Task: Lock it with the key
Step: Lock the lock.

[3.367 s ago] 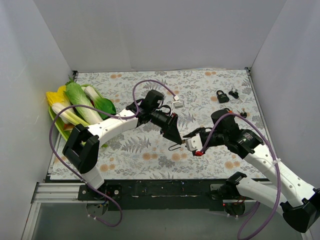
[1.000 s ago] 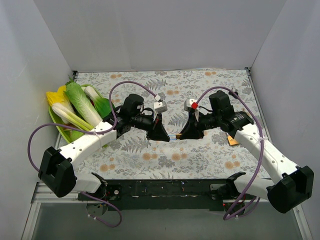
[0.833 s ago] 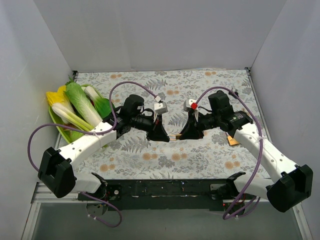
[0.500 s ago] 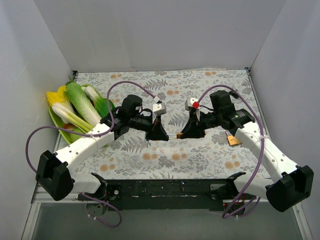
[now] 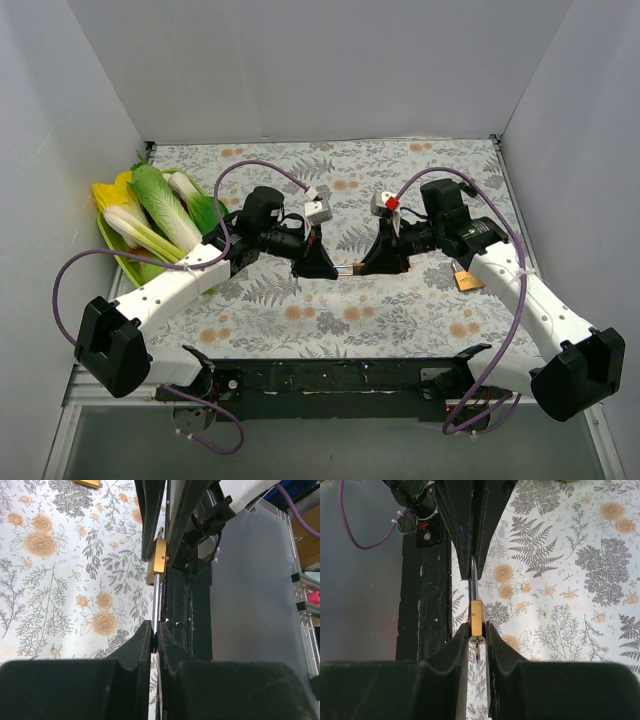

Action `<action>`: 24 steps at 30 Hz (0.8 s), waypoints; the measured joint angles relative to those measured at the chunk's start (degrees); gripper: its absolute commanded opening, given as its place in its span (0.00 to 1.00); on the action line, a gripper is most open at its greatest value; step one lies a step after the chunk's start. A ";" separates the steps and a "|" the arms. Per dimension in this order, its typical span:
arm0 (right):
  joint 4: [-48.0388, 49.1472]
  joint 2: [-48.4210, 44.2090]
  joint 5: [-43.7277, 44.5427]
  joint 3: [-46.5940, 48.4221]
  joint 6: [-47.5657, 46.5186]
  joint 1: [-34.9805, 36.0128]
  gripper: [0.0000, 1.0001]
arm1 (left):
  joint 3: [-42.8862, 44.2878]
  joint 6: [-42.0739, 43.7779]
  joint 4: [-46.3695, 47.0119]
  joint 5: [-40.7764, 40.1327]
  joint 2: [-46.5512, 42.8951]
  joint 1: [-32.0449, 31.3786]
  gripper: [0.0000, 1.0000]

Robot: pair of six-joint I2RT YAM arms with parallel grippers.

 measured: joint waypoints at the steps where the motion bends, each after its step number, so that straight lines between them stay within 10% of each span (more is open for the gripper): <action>1: 0.44 0.00 0.04 -0.13 0.55 0.04 0.01 | 0.00 -0.66 0.17 0.17 0.20 0.09 0.00; 24: 7.19 1.38 -1.86 -5.35 14.12 0.09 0.01 | -2.10 -5.09 2.45 -1.14 1.46 -1.11 0.00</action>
